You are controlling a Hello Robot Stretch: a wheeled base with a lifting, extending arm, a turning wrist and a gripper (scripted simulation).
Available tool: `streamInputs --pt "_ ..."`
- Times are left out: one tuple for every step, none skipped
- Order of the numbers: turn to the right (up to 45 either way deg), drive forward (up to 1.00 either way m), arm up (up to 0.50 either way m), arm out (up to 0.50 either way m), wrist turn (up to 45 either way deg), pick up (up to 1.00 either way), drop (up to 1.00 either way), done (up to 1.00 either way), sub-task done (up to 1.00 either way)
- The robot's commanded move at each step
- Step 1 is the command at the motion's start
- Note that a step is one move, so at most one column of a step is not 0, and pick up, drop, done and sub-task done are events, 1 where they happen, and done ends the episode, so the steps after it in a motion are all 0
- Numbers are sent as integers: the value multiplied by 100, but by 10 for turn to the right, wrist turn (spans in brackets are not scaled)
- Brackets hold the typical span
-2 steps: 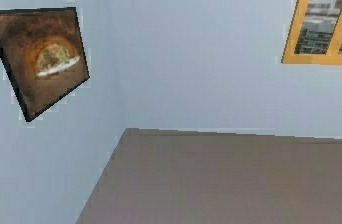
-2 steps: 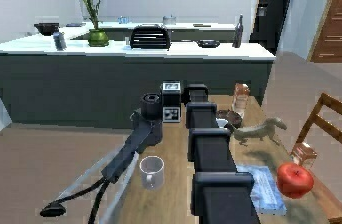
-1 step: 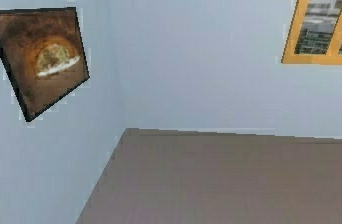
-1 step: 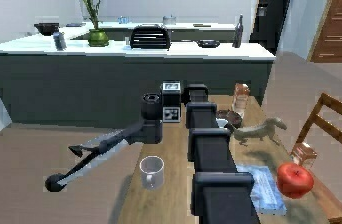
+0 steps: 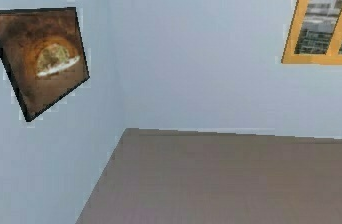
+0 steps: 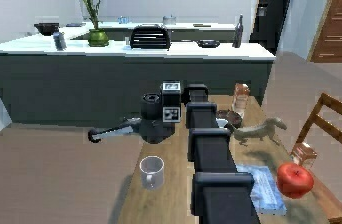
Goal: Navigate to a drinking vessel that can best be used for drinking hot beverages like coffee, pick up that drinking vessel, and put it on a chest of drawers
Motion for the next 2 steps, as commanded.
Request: streamInputs --pt "0 0 0 0 330 0 0 0 0" --pt "0 0 -30 0 0 0 0 0 0"
